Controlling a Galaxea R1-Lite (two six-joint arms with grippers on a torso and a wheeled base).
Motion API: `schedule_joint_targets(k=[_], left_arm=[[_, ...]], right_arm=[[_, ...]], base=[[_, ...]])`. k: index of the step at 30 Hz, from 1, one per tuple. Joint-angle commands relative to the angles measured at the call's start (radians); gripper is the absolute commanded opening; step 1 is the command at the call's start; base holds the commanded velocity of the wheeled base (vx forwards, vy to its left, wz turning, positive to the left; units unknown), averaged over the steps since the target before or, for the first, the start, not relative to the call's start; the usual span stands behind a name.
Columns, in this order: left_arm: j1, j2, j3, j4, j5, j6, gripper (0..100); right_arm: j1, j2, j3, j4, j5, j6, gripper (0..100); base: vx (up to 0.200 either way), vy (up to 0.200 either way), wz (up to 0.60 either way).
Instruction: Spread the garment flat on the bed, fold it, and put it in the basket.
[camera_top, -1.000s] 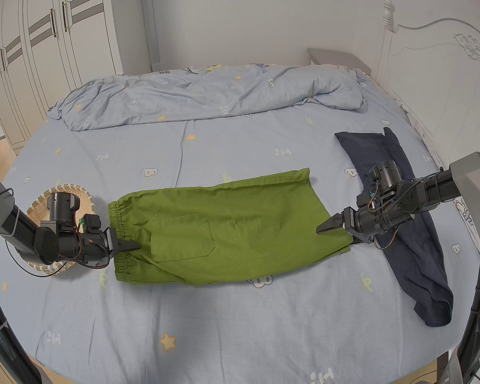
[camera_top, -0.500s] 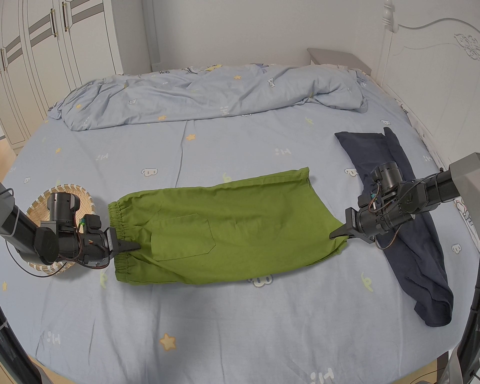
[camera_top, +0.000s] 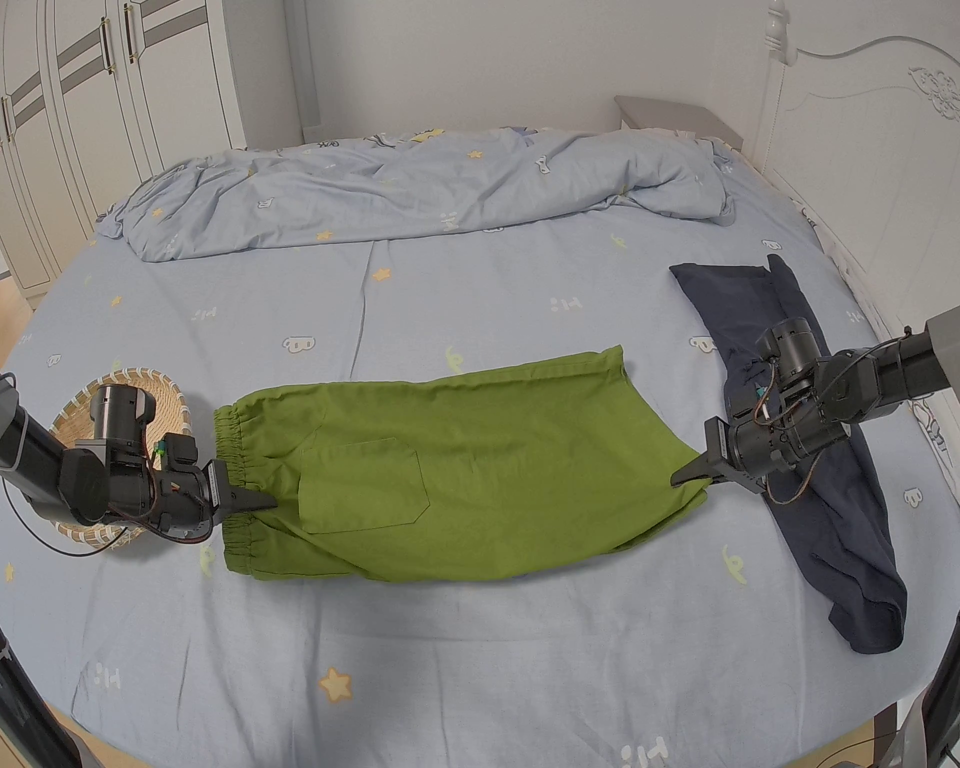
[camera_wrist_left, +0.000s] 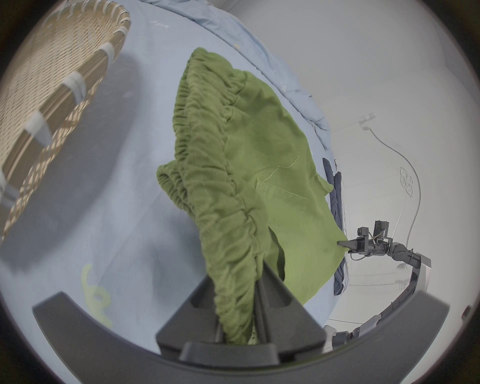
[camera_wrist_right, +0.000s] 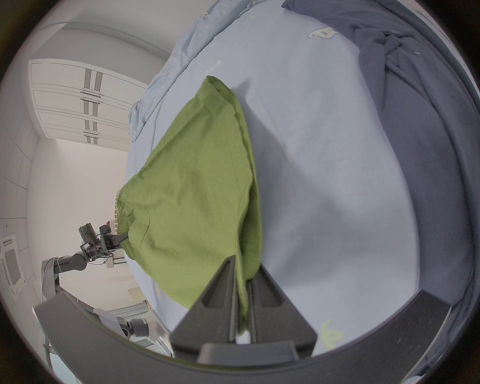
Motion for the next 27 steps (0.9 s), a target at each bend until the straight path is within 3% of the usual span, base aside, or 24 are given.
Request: schedule_joint_targets(k=[1, 5, 6, 10, 19, 26, 27], left_arm=[[0.009, -0.077, 0.001, 0.083, 0.0, 0.017, 0], [0.025, -0.105, 0.012, 0.153, 0.0, 0.057, 0], [0.037, -0.125, 0.052, 0.207, 0.0, 0.125, 0], [0.045, -0.142, 0.15, 0.224, 0.002, 0.185, 0], [0.038, -0.172, 0.338, 0.213, 0.008, 0.263, 0], [0.042, -0.182, 0.381, 0.201, 0.006, 0.278, 0], [0.042, -0.182, 0.392, 0.195, 0.008, 0.278, 0]], right_arm=[[0.007, -0.133, 0.099, 0.019, -0.001, 0.0, 0], [0.008, -0.199, 0.185, 0.022, -0.001, 0.002, 0], [0.016, -0.273, 0.283, 0.019, -0.003, 0.003, 0], [0.045, -0.383, 0.443, 0.014, -0.011, 0.006, 0], [0.131, -0.571, 0.736, -0.039, -0.037, 0.02, 0], [0.148, -0.566, 0.857, -0.128, -0.035, 0.022, 0], [0.148, -0.541, 0.906, -0.205, -0.035, 0.02, 0]], base=[[0.0, 0.0, 0.0], [0.0, 0.0, 0.0], [0.0, 0.0, 0.0], [0.0, 0.0, 0.0], [0.0, 0.0, 0.0], [0.0, 0.0, 0.0], [0.0, 0.0, 0.0]])
